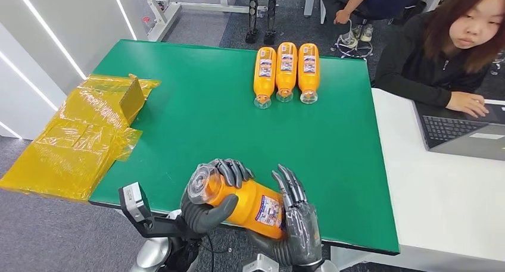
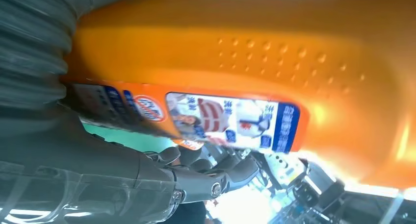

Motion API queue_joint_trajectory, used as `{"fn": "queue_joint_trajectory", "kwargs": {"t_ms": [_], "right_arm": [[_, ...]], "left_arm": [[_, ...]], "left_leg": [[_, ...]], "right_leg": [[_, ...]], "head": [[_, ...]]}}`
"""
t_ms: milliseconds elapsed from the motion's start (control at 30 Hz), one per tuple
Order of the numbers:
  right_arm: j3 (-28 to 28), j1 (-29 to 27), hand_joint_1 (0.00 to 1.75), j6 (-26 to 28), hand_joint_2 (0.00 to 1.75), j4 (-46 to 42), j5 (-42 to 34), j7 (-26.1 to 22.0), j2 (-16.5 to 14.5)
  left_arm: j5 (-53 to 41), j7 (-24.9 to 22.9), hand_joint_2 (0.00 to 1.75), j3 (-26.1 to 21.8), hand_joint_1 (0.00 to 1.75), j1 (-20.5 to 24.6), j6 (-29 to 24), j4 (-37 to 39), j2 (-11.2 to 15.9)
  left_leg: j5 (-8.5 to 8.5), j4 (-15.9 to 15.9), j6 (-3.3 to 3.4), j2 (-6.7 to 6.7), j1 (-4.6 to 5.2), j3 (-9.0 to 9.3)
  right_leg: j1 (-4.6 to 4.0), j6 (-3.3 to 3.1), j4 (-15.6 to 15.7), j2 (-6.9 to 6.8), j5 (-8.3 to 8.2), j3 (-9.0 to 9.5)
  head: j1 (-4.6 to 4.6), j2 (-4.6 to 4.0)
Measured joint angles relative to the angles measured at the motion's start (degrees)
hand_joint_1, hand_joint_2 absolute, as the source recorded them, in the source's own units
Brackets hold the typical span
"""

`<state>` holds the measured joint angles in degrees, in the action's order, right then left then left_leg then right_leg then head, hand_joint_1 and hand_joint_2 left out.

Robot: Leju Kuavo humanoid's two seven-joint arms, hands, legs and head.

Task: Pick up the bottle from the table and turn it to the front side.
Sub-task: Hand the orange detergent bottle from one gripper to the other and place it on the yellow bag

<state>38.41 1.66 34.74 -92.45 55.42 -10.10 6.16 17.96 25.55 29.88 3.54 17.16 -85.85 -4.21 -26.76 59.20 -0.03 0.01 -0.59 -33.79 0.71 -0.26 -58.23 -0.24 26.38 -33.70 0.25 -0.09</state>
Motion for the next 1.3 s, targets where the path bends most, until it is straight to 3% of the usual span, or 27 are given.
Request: {"fn": "queue_joint_trajectory", "kwargs": {"t_ms": [267,400,700,800,967,1100,1300], "right_arm": [[-0.5,-0.5,0.0,4.2,1.75,0.4,-2.1,-3.6,-0.1],[-2.0,-1.0,0.0,4.4,1.75,0.1,-4.2,-8.9,-1.4],[-4.7,-2.5,0.0,4.4,1.75,-0.1,-7.5,-13.8,-2.9],[-5.2,-2.8,0.0,4.4,1.75,0.0,-8.7,-15.3,-3.1],[-5.6,-2.5,0.0,4.4,1.75,0.6,-9.1,-15.2,-3.7],[-5.9,-2.5,0.0,4.4,1.75,0.7,-8.9,-14.9,-4.1],[-6.2,-2.4,0.0,4.4,1.75,0.8,-8.9,-14.0,-4.4]], "left_arm": [[-11.4,2.1,1.75,-1.1,1.75,0.3,-9.5,0.4,1.3],[-18.8,2.2,1.75,-3.5,1.75,2.4,-14.0,1.5,2.3],[-30.0,0.9,1.75,-8.5,1.75,6.9,-21.8,4.7,4.6],[-38.2,-0.1,1.75,-10.4,1.75,8.6,-26.0,5.7,6.2],[-60.2,-4.5,1.75,-12.0,1.75,15.5,-34.6,11.3,9.4],[-72.6,-8.3,1.75,-11.9,1.75,22.2,-38.8,18.4,10.8],[-86.5,-14.8,1.75,-9.8,1.75,33.3,-44.2,37.2,11.6]], "left_leg": [[0.01,0.0,-0.01,0.0,-0.01,0.01],[0.05,0.0,-0.06,0.0,-0.02,0.01],[0.05,0.0,-0.07,0.01,-0.02,0.01],[0.06,0.0,-0.08,0.01,-0.03,0.01],[0.13,0.0,-0.13,-0.04,-0.04,0.0],[0.16,0.0,-0.16,-0.02,-0.04,0.01],[0.19,0.0,-0.15,0.05,-0.03,0.01]], "right_leg": [[0.0,0.0,0.0,0.0,0.0,-0.01],[-0.01,-0.01,0.0,0.01,-0.01,-0.01],[-0.01,-0.02,0.0,0.04,-0.02,-0.02],[-0.02,-0.02,-0.1,0.04,-0.02,-0.03],[-0.03,-0.04,-0.1,-0.02,-0.03,-0.03],[-0.03,-0.11,-0.1,0.0,-0.1,-0.04],[-0.02,-0.19,-0.1,0.08,-0.17,-0.07]], "head": [[-0.01,0.0],[0.0,0.0],[0.0,0.0],[0.0,0.0],[0.0,0.0],[0.01,0.0],[0.01,0.0]]}}
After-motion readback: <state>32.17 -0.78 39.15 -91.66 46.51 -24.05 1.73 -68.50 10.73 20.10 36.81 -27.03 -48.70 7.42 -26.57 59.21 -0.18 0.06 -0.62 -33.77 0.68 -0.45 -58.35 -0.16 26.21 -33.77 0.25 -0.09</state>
